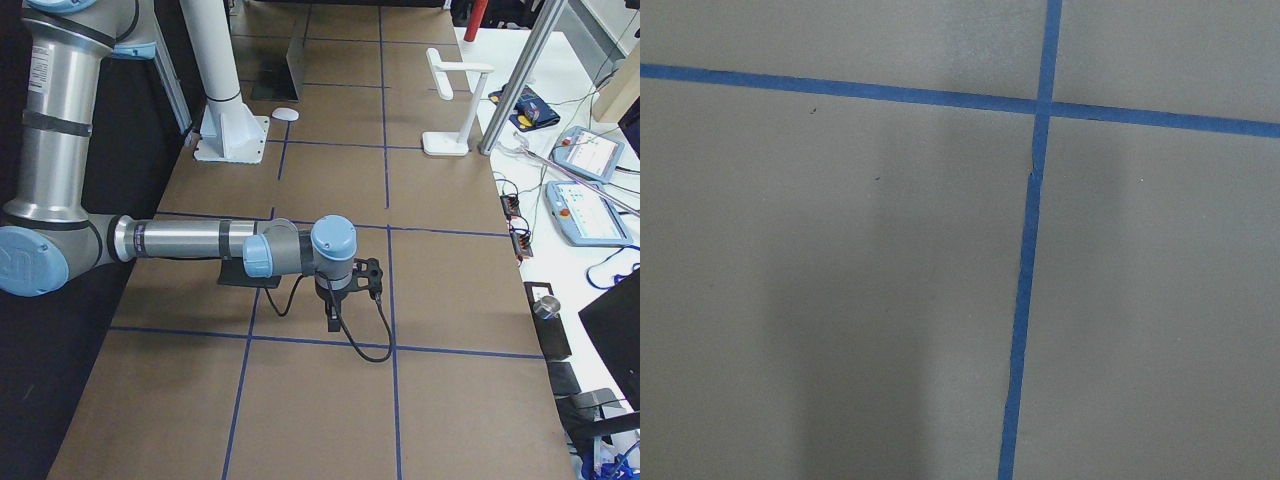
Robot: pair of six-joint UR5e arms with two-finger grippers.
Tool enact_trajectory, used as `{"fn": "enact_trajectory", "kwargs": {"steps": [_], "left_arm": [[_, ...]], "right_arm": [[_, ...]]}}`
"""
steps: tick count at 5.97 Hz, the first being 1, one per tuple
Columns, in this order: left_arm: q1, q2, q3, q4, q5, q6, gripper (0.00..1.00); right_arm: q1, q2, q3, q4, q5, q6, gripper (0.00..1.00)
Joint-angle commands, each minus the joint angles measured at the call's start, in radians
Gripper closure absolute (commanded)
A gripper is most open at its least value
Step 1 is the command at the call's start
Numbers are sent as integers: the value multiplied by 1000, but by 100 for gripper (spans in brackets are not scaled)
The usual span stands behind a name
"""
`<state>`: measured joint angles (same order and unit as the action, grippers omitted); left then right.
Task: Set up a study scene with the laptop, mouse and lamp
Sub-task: 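Move the left gripper down toward the grey laptop near the table edge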
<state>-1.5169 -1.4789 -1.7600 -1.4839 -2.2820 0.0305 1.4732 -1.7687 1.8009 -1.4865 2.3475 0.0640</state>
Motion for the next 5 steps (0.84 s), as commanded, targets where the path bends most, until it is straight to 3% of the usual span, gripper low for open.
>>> {"fn": "enact_trajectory", "kwargs": {"steps": [1,5], "left_arm": [[0,26,-16,-9,1,0,0],[1,29,-13,-13,1,-11,0]], "right_arm": [[1,6,-8,-21,-8,-1,0],[1,0,-26,-9,1,3,0]]}}
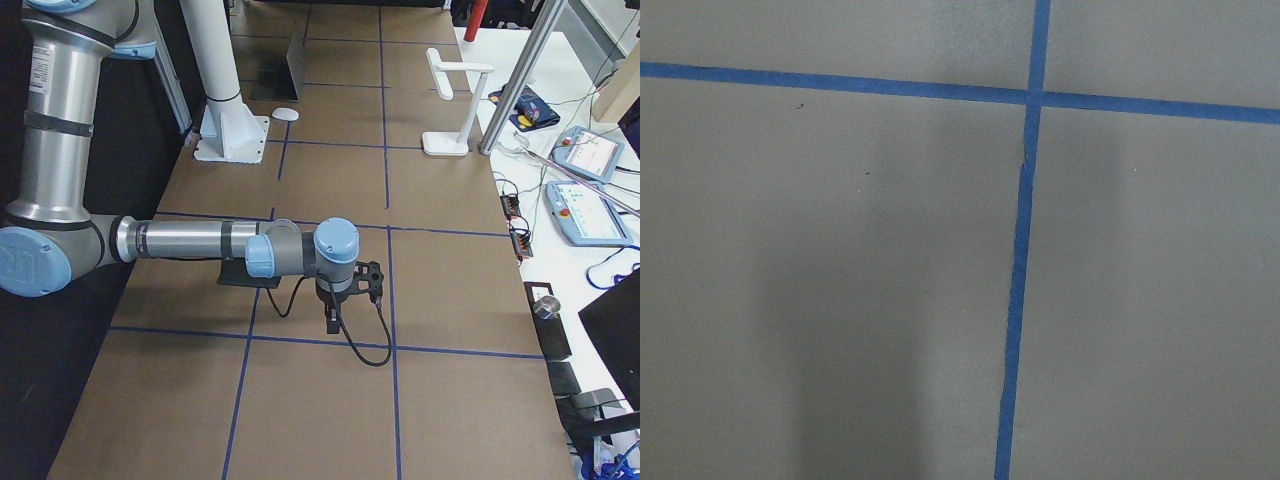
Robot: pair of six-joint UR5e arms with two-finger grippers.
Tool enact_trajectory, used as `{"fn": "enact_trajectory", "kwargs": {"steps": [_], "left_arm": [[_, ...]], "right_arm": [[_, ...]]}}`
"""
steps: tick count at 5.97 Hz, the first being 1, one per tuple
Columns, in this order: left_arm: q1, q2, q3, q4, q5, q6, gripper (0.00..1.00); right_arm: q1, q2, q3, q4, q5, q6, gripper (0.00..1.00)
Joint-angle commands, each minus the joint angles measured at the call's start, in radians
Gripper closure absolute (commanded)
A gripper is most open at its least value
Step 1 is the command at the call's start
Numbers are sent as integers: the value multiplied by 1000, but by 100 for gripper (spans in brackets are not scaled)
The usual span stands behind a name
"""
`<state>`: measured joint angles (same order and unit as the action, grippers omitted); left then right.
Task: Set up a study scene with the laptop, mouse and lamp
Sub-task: 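Move the left gripper down toward the grey laptop near the table edge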
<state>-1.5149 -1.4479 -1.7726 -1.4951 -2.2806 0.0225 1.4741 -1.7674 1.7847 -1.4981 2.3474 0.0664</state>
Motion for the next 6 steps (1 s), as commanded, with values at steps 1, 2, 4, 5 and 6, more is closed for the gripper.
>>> {"fn": "enact_trajectory", "kwargs": {"steps": [1,2,4,5,6], "left_arm": [[1,3,-4,-2,0,-1,0],[4,7,-8,-4,0,8,0],[13,9,-11,-49,-2,8,0],[56,39,-16,-118,-41,-2,0],[61,47,-19,-158,-81,-16,0]], "right_arm": [[0,5,-13,5,0,3,0],[0,6,-16,6,-2,-3,0],[0,-12,-11,7,4,-7,0],[0,-32,-14,57,6,-4,0],[0,-50,-14,120,4,-4,0]]}}
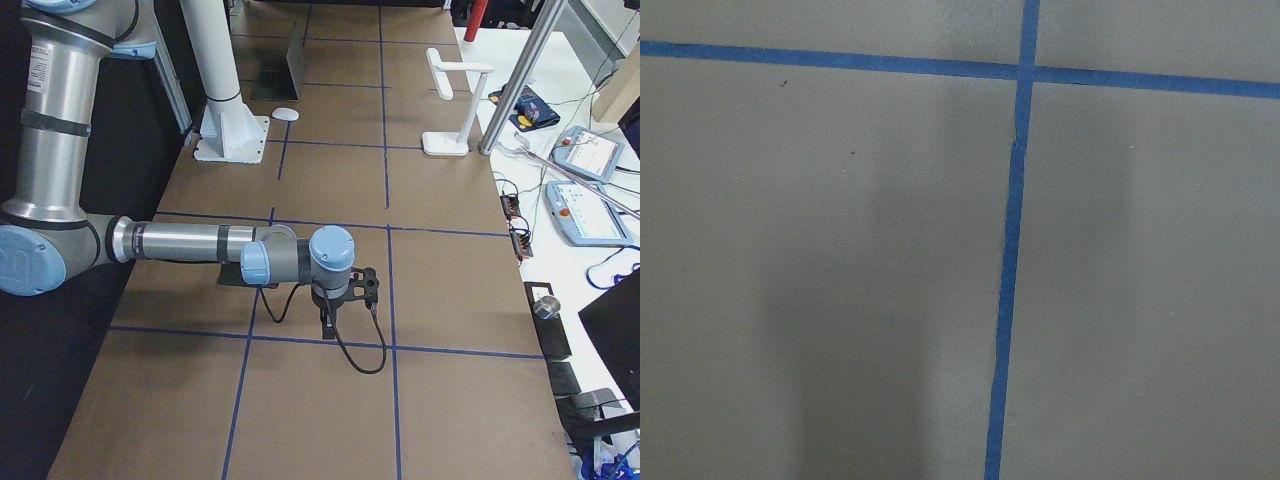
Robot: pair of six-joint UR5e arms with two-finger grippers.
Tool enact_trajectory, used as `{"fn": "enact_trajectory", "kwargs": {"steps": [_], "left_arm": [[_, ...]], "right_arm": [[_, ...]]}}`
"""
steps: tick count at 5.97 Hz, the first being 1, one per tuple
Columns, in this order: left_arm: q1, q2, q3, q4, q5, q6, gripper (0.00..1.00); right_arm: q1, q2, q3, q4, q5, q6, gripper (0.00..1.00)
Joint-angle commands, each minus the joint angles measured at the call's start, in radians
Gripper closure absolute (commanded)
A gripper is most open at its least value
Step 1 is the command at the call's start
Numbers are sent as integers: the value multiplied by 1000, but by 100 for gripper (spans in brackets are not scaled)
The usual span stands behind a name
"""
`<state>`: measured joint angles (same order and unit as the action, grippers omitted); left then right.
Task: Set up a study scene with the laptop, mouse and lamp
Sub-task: 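Move the left gripper down toward the grey laptop near the table edge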
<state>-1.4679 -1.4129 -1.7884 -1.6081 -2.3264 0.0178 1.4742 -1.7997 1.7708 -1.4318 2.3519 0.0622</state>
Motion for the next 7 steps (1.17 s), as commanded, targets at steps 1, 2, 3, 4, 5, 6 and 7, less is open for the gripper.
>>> {"fn": "enact_trajectory", "kwargs": {"steps": [1,2,3,4,5,6,7], "left_arm": [[17,23,-18,-73,-37,-80,0],[65,67,-92,-99,-41,-207,0],[110,124,-197,-104,-41,-336,0],[122,174,-286,-105,-47,-487,0],[164,178,-339,-102,-112,-653,0],[231,180,-403,-104,-119,-840,0],[321,178,-481,-102,-117,-1071,0]], "right_arm": [[0,-20,-2,60,1,2,0],[0,-21,-2,59,3,2,0],[-2,-20,-1,59,9,5,0],[-2,-21,-2,60,18,14,0],[-2,-20,-7,60,18,17,0],[-2,-14,-5,59,20,18,0],[-2,-10,-7,57,20,16,0]]}}
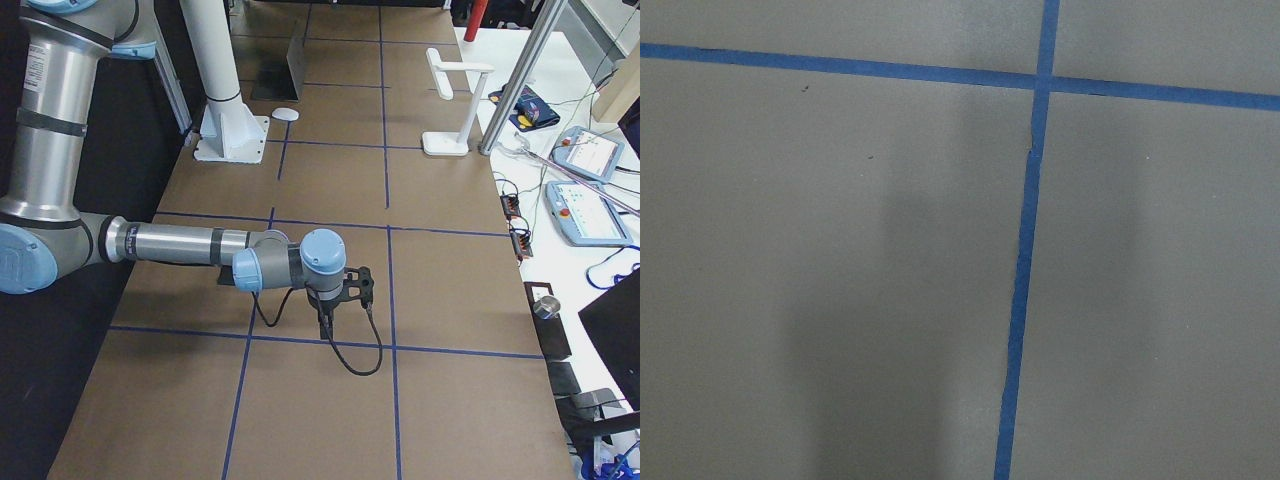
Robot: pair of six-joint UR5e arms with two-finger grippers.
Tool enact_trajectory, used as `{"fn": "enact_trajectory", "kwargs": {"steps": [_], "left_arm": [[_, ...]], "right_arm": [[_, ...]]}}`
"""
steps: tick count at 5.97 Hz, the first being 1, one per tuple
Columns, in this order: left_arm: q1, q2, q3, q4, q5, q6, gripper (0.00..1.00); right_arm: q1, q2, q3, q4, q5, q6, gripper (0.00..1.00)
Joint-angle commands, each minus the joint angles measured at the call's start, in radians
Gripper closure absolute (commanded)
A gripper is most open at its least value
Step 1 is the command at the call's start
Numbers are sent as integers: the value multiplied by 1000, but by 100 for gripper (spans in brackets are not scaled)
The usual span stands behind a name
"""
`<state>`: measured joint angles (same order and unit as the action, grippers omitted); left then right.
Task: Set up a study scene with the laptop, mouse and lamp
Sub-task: 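Move the left gripper down toward the grey laptop near the table edge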
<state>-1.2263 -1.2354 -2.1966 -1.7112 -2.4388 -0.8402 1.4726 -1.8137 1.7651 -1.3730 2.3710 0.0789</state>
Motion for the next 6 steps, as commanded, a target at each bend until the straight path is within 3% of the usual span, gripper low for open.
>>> {"fn": "enact_trajectory", "kwargs": {"steps": [1,3,6], "left_arm": [[185,-3,-121,1,10,-420,0],[304,-7,-222,-2,38,-798,0],[384,19,-287,-47,111,-1205,0]], "right_arm": [[0,4,-1,-1,1,-1,0],[0,-2,-15,0,1,2,0],[-5,5,-19,2,1,-1,0]]}}
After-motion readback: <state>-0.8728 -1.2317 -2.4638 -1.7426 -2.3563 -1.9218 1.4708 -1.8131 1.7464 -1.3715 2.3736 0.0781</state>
